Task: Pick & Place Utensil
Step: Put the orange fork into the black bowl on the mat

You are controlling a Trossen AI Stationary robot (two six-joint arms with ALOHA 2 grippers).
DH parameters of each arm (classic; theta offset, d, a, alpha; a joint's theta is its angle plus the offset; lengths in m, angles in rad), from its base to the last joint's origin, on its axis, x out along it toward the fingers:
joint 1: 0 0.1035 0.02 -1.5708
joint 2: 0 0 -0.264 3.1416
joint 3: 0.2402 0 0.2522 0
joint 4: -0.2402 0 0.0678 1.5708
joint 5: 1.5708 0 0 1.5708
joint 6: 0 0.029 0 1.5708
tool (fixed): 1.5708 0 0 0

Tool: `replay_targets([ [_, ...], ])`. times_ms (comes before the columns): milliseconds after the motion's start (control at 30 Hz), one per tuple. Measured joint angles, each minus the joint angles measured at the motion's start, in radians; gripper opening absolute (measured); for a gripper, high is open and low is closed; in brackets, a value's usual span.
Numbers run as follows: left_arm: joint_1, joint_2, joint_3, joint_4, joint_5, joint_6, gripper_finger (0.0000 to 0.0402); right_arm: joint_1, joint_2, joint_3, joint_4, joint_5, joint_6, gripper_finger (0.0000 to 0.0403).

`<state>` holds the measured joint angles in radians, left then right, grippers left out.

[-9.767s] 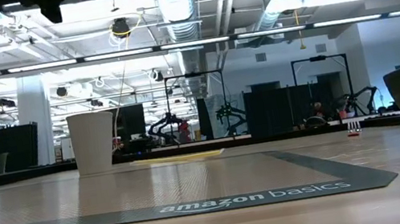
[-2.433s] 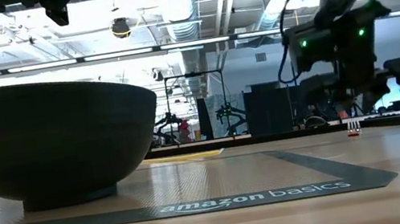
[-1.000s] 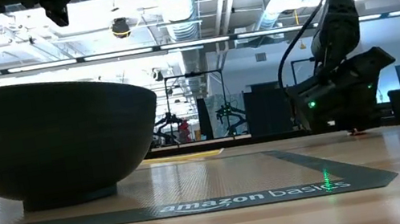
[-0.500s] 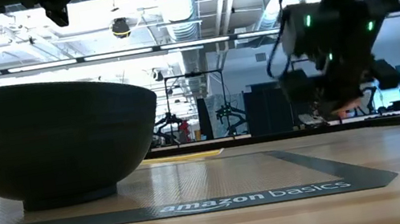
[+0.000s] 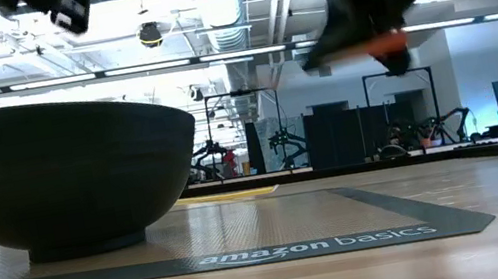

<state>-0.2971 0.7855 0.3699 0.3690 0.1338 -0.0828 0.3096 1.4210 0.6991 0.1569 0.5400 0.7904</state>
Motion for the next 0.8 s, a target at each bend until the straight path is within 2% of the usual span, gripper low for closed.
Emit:
replay_targets([
  [100,-0.058,0.063,-0.051,-0.004,0.001,-0.031,0.0095,0.05,0.047,0.027,0.154,-0.053,-0.124,0.0002],
  [200,-0.117,0.129,-0.091,0.005,-0.065,-0.065,0.0063,0.091,0.101,0.103,0.156,-0.075,-0.221,0.0002],
  [367,-0.202,0.228,-0.117,0.079,-0.117,-0.079,0.0007,0.122,0.191,0.292,-0.068,-0.073,-0.285,0.0002],
  [567,-0.275,0.331,-0.138,0.086,-0.186,-0.081,0.0004,0.133,0.286,0.558,-0.434,-0.085,-0.277,0.0007],
  [667,-0.289,0.364,-0.139,0.082,-0.24,-0.08,0.0004,0.134,0.341,0.642,-0.496,-0.159,-0.276,0.0007],
  [800,-0.301,0.383,-0.138,0.083,-0.277,-0.081,0.0004,0.129,0.422,0.723,-0.49,-0.329,-0.274,0.0007],
])
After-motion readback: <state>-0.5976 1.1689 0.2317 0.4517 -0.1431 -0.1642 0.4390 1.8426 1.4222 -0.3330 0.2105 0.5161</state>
